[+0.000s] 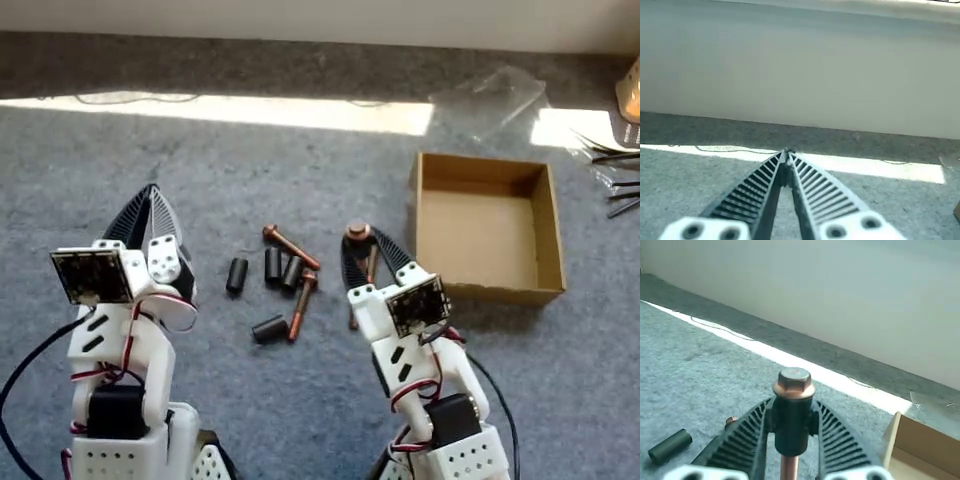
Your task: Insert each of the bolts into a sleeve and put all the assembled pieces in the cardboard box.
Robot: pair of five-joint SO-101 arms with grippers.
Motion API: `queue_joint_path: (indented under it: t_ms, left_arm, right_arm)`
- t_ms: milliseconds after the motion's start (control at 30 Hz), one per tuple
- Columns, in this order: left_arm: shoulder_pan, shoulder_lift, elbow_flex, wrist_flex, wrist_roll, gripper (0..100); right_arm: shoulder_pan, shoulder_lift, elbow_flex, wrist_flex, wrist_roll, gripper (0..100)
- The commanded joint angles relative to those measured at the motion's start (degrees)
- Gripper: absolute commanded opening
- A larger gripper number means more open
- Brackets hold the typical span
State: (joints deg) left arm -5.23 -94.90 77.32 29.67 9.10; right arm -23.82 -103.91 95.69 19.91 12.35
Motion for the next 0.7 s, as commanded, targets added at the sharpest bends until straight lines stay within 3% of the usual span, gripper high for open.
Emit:
queue_joint_path:
  t_ms: [0,133,433,667]
  left_arm:
    - [-0.04,-8.13,-2.42,5.01,-1.23,0]
    - [-0.04,-10.15,0.40,5.45,-1.23,0]
    - [-0.04,-9.89,7.34,5.80,-1.32,0]
    - [-0.04,-9.89,10.51,14.42,-1.41,0]
  right_arm:
    - [2.33,-0.48,5.14,-0.40,0.62,0.5]
    - [4.97,-0.48,4.18,3.47,0.62,0.5]
    - [11.21,0.13,-13.14,21.23,0.53,0.5]
    - [13.05,1.63,-22.81,26.59,-1.58,0.5]
